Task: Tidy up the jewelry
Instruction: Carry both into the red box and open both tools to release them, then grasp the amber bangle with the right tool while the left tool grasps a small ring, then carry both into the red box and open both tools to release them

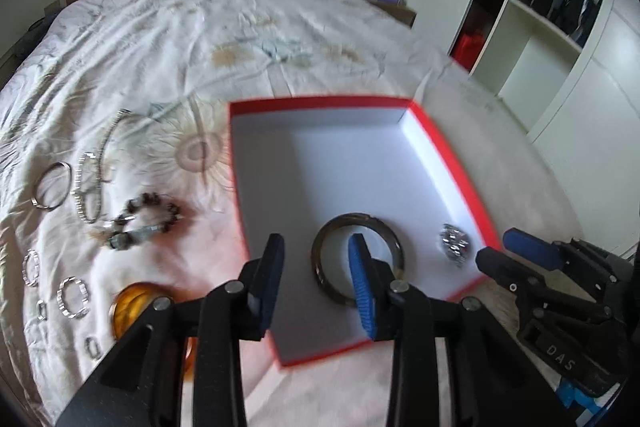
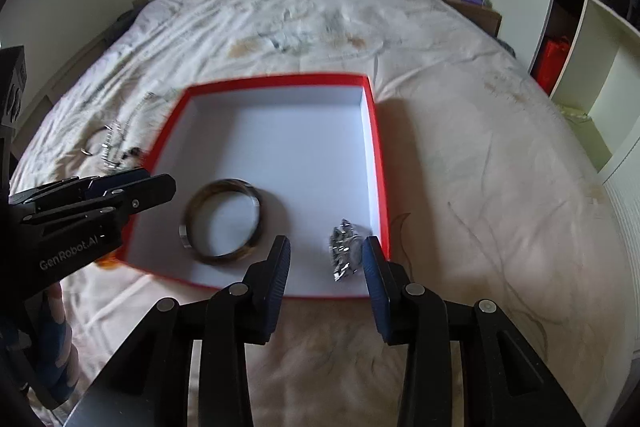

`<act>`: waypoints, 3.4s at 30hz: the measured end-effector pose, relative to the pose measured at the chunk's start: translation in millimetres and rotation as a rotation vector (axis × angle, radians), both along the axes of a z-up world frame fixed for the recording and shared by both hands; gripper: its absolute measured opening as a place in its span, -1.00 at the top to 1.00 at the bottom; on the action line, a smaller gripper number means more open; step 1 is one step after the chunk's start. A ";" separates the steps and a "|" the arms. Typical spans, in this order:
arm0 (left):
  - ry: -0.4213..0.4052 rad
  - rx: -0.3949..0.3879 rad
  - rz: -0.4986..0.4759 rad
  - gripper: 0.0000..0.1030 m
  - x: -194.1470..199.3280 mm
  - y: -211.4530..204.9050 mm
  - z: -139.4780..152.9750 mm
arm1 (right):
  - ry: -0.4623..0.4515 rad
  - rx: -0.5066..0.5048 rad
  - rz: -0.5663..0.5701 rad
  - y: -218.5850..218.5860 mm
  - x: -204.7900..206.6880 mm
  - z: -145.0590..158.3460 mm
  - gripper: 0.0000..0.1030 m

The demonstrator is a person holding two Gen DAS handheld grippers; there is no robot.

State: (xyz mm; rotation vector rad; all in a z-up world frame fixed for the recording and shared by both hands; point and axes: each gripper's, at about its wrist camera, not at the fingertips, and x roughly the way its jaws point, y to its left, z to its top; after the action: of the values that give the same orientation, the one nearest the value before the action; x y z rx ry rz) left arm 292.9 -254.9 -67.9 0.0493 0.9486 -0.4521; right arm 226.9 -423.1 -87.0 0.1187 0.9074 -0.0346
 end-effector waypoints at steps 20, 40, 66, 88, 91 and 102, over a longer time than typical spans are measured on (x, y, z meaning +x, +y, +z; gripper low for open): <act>-0.117 0.125 0.278 0.28 -155.8 253.8 80.2 | -0.164 0.059 0.236 157.7 -139.0 111.9 0.27; 0.002 0.057 0.280 0.28 -111.4 265.6 1.0 | -0.003 0.070 0.316 194.2 -41.4 29.9 0.27; 0.093 0.022 0.108 0.30 -11.8 199.0 -73.5 | 0.203 -0.112 0.533 221.8 102.8 -50.0 0.27; 0.074 0.008 0.171 0.64 -35.6 222.9 -46.2 | 0.027 -0.085 0.530 212.1 79.0 -12.2 0.81; 0.061 0.001 0.183 0.64 -42.2 227.7 -33.0 | -0.002 -0.062 0.513 209.5 72.1 -1.3 0.81; -0.012 -0.041 0.107 0.64 -34.6 180.0 25.7 | -0.051 -0.083 0.339 130.9 56.1 38.2 0.81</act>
State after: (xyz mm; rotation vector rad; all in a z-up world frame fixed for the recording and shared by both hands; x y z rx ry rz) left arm 258.3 -75.0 -42.2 -0.0359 0.9249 -0.3722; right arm 283.0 -292.2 -48.9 -0.1115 0.8643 0.2444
